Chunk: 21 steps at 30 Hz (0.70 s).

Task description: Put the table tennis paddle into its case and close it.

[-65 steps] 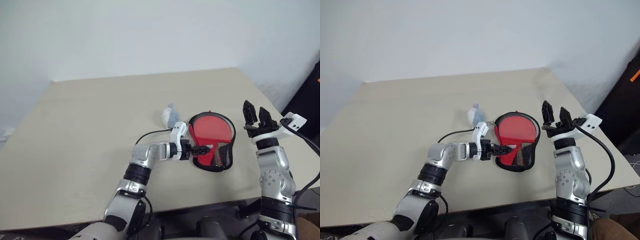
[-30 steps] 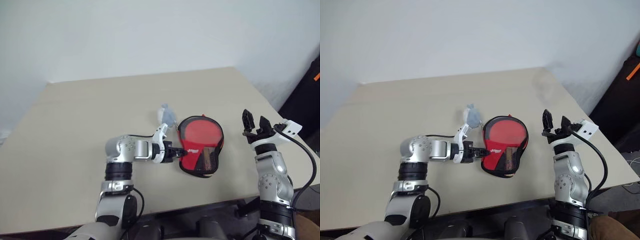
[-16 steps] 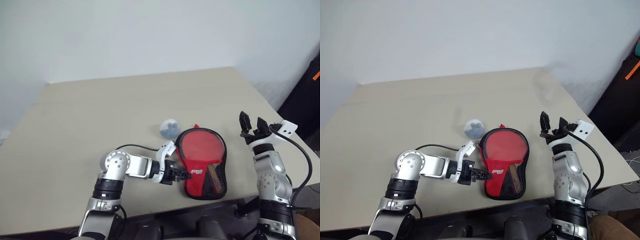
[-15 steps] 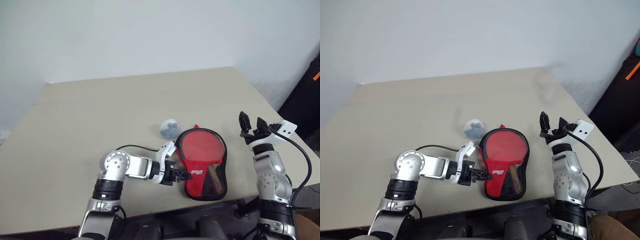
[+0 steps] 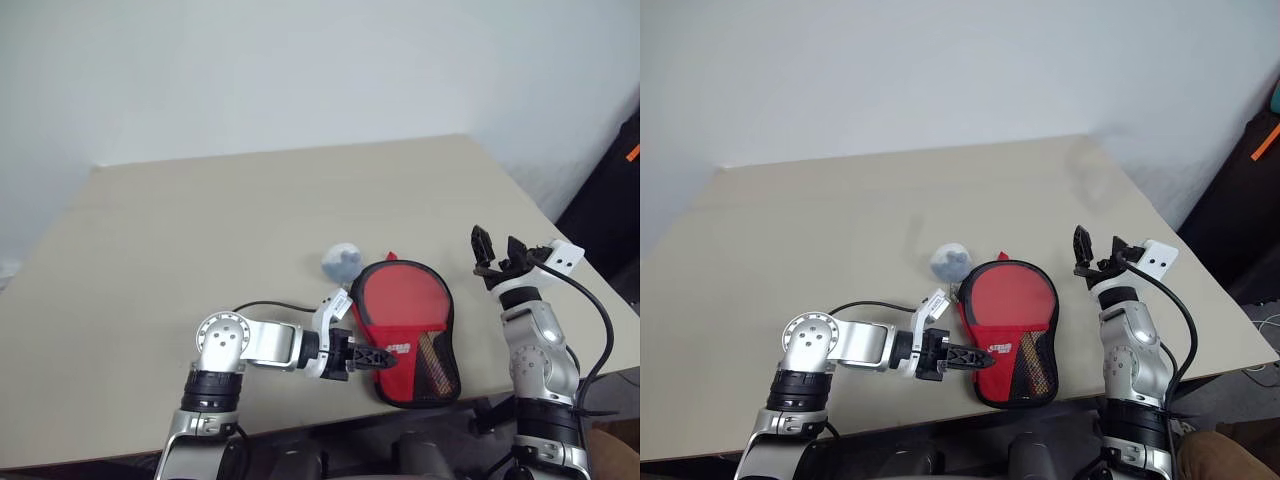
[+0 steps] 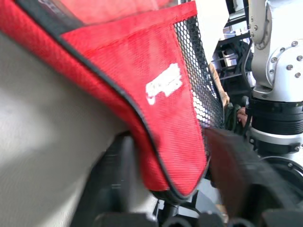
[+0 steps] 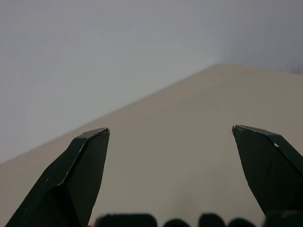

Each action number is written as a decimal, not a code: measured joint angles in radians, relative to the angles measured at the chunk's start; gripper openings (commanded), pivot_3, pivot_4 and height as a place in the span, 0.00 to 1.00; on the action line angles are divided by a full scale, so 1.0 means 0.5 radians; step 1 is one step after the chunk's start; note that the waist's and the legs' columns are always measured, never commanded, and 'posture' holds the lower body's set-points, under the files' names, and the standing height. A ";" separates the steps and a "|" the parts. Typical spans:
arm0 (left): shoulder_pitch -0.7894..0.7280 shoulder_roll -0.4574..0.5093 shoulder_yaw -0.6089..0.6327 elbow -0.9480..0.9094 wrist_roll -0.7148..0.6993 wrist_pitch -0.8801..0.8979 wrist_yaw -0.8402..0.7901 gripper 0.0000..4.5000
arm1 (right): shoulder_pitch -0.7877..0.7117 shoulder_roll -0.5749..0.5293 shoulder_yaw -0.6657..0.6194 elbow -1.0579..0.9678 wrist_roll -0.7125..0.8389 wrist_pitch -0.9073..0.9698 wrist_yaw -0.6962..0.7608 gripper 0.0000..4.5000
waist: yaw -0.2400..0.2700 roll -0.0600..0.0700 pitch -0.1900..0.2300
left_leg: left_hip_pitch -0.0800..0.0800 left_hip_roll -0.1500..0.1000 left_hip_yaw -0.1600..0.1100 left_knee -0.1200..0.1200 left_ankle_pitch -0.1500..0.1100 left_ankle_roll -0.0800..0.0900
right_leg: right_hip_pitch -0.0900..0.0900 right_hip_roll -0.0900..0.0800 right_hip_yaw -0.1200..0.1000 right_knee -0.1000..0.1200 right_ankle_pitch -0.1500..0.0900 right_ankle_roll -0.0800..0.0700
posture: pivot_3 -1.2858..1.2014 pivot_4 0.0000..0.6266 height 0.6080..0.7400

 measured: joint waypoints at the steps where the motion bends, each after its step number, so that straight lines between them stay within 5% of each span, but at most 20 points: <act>1: 0.000 -0.004 0.013 0.019 -0.016 0.000 0.010 0.86 | -0.001 0.000 0.002 0.013 -0.001 0.001 0.000 1.00 | 0.000 0.000 0.000 | 0.000 0.000 0.000 0.000 0.000 0.000 | 0.000 0.000 0.000 0.000 0.000 0.000 | 0.52 0.00 1.00; 2: 0.000 -0.010 0.029 0.030 -0.031 0.000 0.012 0.93 | -0.002 0.000 0.006 0.019 -0.002 0.003 0.000 1.00 | 0.000 0.000 0.000 | 0.000 0.000 0.000 0.000 0.000 0.000 | 0.000 0.000 0.000 0.000 0.000 0.000 | 0.52 0.00 1.00; 8: -0.072 0.065 0.181 0.137 -0.108 -0.131 -0.155 0.93 | -0.060 -0.004 0.018 0.067 -0.001 0.012 0.002 1.00 | -0.002 0.000 0.000 | 0.000 0.000 0.000 -0.001 0.001 -0.002 | -0.001 0.001 0.000 0.000 0.001 -0.001 | 0.52 0.00 1.00; 14: -0.041 0.430 -0.113 -0.440 0.603 -0.935 -0.901 0.93 | -0.079 -0.019 0.016 0.068 0.006 0.032 0.015 1.00 | 0.003 0.001 -0.001 | 0.000 0.000 0.004 -0.002 0.004 -0.007 | 0.001 0.001 0.004 -0.002 0.005 -0.009 | 0.52 0.00 1.00; 21: 0.008 0.428 -0.501 -0.510 1.165 -1.581 -1.421 0.93 | -0.086 -0.014 -0.009 0.101 0.067 0.118 0.021 1.00 | 0.000 0.002 -0.001 | 0.000 0.000 0.004 -0.002 0.002 -0.003 | 0.000 0.003 0.006 -0.001 0.001 -0.002 | 0.52 0.00 1.00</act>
